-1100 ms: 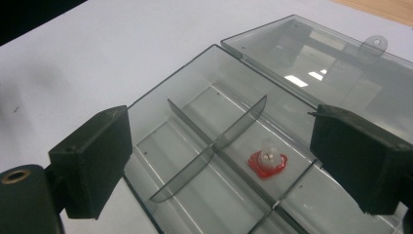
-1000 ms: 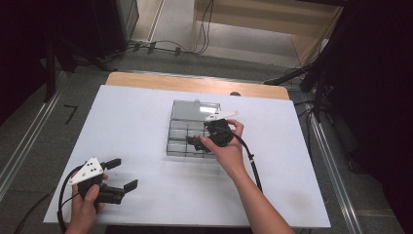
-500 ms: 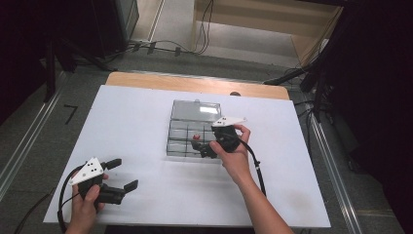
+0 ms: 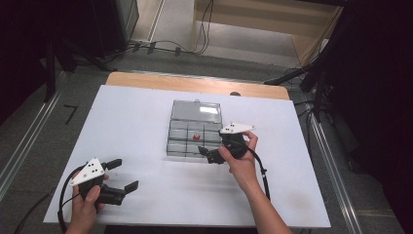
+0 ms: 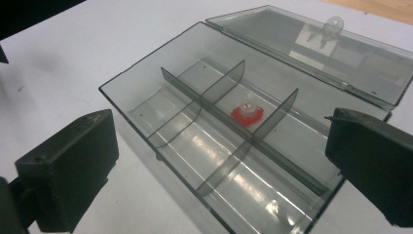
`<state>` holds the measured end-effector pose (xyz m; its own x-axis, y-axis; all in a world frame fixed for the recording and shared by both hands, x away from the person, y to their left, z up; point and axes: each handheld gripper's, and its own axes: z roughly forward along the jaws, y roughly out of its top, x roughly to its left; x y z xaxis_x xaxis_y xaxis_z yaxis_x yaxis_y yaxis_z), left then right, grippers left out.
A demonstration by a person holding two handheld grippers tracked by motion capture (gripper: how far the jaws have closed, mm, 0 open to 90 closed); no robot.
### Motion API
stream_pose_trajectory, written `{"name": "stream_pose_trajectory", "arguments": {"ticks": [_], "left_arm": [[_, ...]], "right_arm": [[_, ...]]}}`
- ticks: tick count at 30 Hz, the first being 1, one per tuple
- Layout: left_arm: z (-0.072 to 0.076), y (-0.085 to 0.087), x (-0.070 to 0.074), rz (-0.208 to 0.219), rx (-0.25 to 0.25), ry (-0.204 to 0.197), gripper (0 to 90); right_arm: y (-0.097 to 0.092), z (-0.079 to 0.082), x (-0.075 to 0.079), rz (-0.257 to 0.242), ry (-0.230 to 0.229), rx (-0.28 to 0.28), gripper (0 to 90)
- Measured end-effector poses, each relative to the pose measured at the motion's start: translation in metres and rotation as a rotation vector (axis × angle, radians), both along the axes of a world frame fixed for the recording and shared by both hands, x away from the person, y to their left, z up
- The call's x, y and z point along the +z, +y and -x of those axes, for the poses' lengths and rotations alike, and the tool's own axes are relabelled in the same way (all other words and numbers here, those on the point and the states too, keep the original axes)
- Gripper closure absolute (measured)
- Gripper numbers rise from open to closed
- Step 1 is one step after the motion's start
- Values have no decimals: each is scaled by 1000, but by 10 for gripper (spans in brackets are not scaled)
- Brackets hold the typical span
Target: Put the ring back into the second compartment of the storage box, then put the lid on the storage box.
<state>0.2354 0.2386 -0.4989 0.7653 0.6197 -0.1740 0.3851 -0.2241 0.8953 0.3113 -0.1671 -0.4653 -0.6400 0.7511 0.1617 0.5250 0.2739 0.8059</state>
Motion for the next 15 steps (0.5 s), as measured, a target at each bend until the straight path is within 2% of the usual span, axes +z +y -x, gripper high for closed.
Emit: {"name": "stream_pose_trajectory", "arguments": {"ticks": [9, 15], "left_arm": [[0, 0, 1, -3, 3, 0, 0], [0, -1, 3, -10, 5, -11, 0]], "right_arm": [[-12, 11, -3, -19, -17, -3, 0], [-18, 18, -7, -26, -11, 3, 0]]}}
